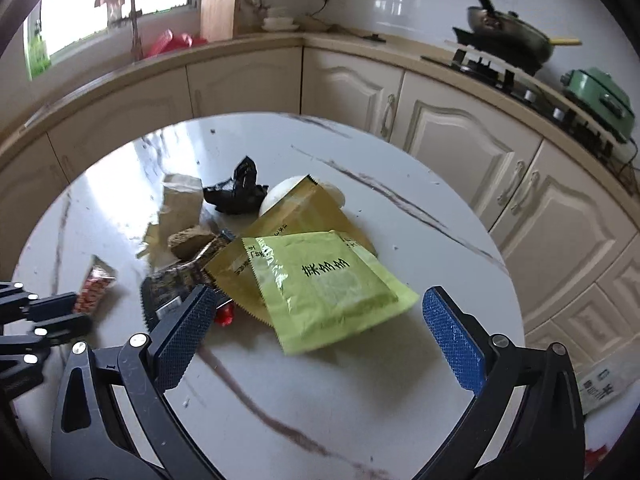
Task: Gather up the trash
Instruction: 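Grasp the red-checkered wrapper with the left tool while the right tool grasps the green packet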
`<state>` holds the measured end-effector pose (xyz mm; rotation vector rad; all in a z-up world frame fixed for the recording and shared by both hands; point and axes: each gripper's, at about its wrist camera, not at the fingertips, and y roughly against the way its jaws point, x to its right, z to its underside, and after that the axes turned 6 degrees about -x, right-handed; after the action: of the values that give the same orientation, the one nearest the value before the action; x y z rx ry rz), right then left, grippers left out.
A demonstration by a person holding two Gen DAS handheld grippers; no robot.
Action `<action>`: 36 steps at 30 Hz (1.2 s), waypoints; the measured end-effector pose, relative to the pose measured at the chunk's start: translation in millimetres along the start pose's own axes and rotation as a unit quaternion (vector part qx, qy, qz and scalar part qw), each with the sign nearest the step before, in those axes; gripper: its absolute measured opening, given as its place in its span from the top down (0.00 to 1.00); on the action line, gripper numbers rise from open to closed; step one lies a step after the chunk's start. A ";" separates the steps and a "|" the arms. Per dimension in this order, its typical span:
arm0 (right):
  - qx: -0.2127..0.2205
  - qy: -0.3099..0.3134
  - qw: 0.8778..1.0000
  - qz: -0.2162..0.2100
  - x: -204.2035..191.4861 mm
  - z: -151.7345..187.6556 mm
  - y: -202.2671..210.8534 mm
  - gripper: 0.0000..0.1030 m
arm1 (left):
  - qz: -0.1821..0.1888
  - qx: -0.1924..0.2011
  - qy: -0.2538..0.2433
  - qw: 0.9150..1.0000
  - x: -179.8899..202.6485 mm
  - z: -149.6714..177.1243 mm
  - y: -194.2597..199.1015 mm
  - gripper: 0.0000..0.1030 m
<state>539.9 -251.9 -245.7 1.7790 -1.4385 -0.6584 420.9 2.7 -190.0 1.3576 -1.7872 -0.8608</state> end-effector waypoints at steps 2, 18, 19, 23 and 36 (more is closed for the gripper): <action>-0.003 -0.005 1.000 -0.005 1.6 -1.2 -3.7 0.19 | 0.007 0.004 0.006 1.000 -10.2 0.8 6.7 0.88; -0.010 -0.040 0.998 -0.046 23.1 17.7 -0.2 0.99 | 0.021 0.027 -0.002 0.999 17.5 29.1 54.1 0.88; -0.008 -0.045 0.998 -0.053 24.2 20.9 1.9 0.99 | 0.022 0.027 -0.003 0.999 19.7 30.6 57.0 0.88; 0.020 -0.058 0.995 -0.076 25.6 35.0 24.6 0.99 | 0.026 0.033 -0.007 0.999 26.4 33.8 67.9 0.88; 0.094 -0.092 0.978 -0.163 25.1 92.9 121.1 0.99 | 0.050 0.050 -0.037 0.997 78.9 56.4 110.3 0.88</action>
<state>402.9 -308.7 -201.9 2.1774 -1.3774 -0.9013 304.3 -44.8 -114.5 1.3009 -1.9611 -0.7846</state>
